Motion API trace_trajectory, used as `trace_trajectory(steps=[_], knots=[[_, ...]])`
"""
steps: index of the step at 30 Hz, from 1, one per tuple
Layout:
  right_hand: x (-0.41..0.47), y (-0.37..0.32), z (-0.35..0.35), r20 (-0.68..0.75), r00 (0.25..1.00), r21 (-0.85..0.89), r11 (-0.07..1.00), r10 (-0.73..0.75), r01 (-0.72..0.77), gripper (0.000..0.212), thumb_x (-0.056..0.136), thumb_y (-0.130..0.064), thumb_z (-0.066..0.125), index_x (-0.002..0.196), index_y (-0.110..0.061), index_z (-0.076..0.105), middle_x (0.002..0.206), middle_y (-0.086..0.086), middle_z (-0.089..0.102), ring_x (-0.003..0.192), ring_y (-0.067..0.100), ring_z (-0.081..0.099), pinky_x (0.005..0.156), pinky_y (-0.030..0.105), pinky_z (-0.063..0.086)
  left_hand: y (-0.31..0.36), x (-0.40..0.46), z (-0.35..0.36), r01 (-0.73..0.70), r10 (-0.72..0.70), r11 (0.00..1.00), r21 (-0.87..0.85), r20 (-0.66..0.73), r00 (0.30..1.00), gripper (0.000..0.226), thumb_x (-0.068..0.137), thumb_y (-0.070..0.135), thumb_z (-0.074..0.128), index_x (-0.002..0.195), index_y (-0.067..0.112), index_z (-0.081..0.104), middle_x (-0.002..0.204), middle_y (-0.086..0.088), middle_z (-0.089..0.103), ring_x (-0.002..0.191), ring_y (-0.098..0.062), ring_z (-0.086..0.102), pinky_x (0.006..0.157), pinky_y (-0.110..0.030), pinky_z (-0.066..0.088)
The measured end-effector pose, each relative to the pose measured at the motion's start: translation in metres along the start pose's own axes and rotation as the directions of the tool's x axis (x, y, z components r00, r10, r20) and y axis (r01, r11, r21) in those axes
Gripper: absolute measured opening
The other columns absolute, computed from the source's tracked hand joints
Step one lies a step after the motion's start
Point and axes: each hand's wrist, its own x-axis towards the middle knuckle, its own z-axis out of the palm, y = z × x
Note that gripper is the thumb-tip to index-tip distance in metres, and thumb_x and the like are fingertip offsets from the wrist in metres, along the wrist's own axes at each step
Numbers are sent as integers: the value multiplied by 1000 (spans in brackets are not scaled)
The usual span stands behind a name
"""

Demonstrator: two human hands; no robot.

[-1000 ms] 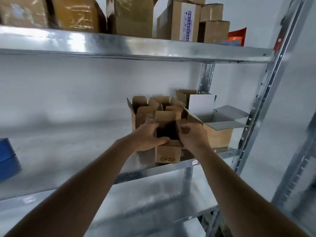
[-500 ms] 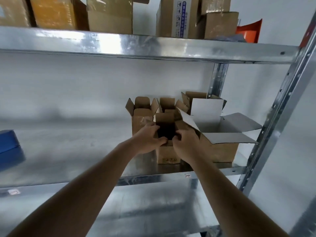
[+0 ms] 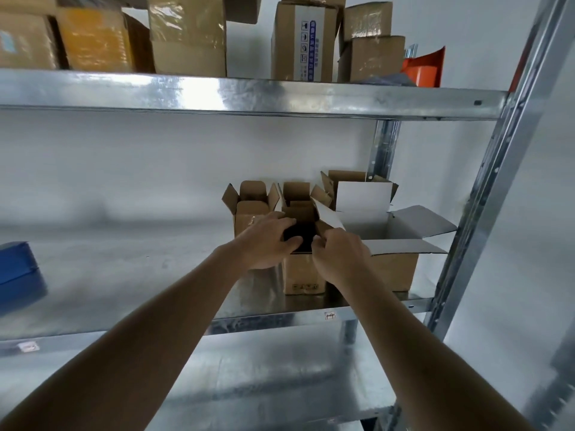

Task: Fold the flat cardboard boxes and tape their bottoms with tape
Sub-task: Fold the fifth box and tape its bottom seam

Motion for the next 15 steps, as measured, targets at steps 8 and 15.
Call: trace_trajectory(steps=[8, 15], knots=[[-17, -39, -21, 29, 978, -47, 977, -208, 209, 35, 108, -47, 45, 92, -23, 65, 78, -5, 64, 73, 9, 64, 67, 25, 50, -4, -53, -53, -13, 9, 992, 124, 37, 999, 24, 99, 43, 54, 105, 24, 67, 106, 6, 64, 98, -16, 64, 88, -46, 57], [-47, -106, -6, 70, 926, -41, 926, -371, 374, 45, 107, -49, 40, 107, -17, 72, 95, 0, 72, 86, 16, 68, 74, 31, 53, -41, -132, -93, 105, -102, 957, 270, -26, 994, 52, 109, 51, 36, 157, 34, 38, 163, 7, 38, 147, -20, 41, 124, -42, 26]])
